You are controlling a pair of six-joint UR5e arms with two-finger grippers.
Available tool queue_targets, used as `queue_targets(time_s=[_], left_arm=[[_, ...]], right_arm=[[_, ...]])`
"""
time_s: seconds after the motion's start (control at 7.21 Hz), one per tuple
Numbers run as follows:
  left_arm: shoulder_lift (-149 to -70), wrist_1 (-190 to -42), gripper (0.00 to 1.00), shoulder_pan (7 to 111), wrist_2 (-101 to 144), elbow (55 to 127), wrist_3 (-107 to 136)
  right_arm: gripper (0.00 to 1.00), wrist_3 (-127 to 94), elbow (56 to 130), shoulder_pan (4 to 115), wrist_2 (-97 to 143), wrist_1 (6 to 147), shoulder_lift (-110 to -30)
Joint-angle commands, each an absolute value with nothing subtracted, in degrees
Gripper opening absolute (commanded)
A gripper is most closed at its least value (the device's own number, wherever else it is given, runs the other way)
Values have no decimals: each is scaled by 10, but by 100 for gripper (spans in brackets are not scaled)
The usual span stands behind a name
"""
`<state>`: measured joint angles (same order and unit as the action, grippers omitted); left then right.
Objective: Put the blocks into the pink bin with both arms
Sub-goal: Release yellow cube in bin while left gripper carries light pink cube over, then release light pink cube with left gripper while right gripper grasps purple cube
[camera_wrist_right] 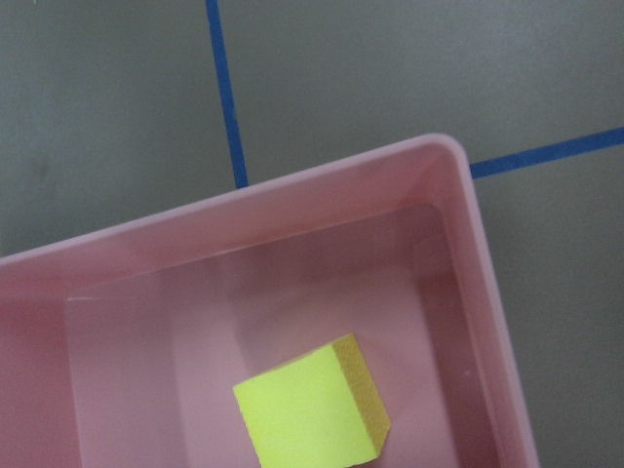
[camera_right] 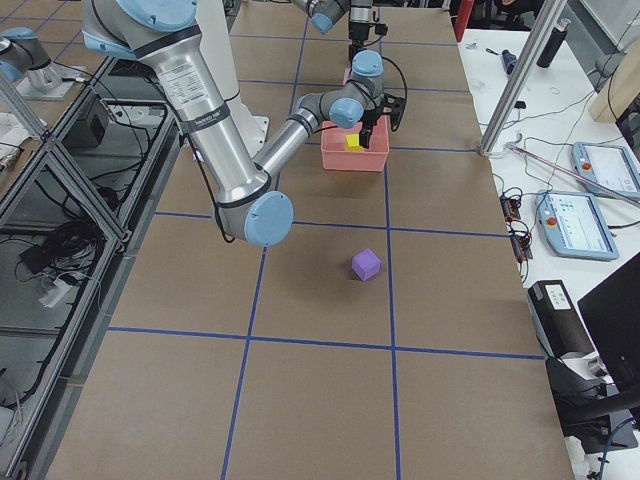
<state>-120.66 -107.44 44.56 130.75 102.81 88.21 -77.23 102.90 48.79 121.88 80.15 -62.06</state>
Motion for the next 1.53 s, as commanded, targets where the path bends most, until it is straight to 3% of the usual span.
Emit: queue_targets(time_s=[0.0,0.14,0.28,0.55,0.97,1.39], left_arm=[[-1295,-989,0,394,1236,986,896],[-1296,-991,7,394,1236,972,895],[-1296,-992,44,391,1232,967,895],[-1299,-992,100,385,1202,968,895],[-1298,-991,100,382,1186,976,895],[-1299,-989,100,382,1184,984,895]], right_arm=[[100,-685,1010,540,1229,802,-671],[100,-662,1000,548,1225,802,-704],[99,-664,984,561,1222,802,-727],[98,-672,971,597,1223,802,-785],[89,-736,920,596,1226,802,-802],[89,-754,915,596,1228,801,-811]])
